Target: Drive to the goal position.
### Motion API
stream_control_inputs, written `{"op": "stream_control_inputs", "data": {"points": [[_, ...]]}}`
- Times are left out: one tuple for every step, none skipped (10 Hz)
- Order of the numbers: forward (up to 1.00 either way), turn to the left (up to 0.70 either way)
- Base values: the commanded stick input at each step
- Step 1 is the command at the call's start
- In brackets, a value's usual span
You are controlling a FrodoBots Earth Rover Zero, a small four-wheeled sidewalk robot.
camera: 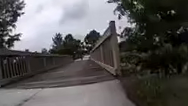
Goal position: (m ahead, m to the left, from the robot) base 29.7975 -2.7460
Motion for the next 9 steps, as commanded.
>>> {"op": "stream_control_inputs", "data": {"points": [[0.85, 0.34], [0.85, 0.30], [0.85, 0.00], [0.85, 0.00], [0.85, 0.00], [0.85, 0.00], [0.85, 0.00], [0.85, 0.00], [0.85, 0.00]]}}
